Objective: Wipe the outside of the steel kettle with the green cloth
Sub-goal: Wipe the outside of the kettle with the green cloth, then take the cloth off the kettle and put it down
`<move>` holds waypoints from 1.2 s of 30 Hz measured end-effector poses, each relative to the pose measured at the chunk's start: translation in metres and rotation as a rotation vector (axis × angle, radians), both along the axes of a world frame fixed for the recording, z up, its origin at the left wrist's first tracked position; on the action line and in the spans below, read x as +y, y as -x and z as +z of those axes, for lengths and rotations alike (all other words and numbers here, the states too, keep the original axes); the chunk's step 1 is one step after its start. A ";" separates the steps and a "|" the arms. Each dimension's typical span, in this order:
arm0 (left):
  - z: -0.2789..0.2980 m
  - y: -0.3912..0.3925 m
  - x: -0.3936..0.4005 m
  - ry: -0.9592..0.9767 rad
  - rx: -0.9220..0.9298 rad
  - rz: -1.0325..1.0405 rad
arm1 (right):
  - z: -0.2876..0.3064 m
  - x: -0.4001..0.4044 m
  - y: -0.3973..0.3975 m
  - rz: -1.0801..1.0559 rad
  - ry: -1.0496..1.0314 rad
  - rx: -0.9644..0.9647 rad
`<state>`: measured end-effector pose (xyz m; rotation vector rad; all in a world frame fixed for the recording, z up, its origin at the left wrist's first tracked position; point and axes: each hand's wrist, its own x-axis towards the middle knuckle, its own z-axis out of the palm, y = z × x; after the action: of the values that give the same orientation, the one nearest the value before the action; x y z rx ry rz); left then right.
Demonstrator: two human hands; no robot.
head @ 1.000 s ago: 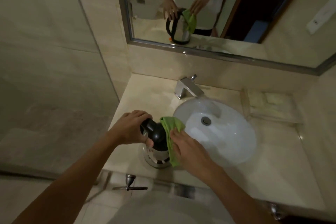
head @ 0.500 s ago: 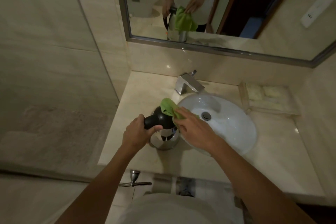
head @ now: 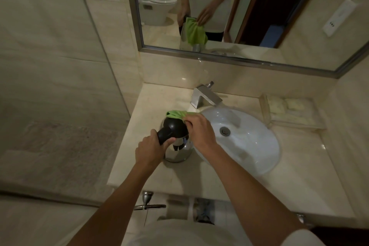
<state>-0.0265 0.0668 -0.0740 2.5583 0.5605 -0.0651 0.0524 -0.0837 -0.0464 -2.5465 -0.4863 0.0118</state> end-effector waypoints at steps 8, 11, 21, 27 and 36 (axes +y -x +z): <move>-0.003 0.007 0.010 0.057 0.042 0.033 | 0.034 -0.015 0.002 -0.038 -0.159 -0.030; 0.005 0.009 0.005 0.138 -0.061 0.032 | 0.044 -0.031 0.007 -0.012 -0.322 -0.049; 0.079 -0.060 -0.104 0.173 -0.343 -0.544 | 0.053 -0.154 -0.002 0.090 -0.451 0.265; 0.083 -0.091 -0.223 0.164 -0.292 -0.536 | 0.039 -0.276 -0.010 -0.021 -0.433 0.339; 0.076 -0.133 -0.373 0.128 -0.106 -0.723 | -0.002 -0.445 -0.016 -0.265 -0.113 0.264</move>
<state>0.1062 -0.3060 0.0019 2.4862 -0.4119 -0.2060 0.0684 -0.5284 -0.0483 -2.4312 -0.0457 0.2143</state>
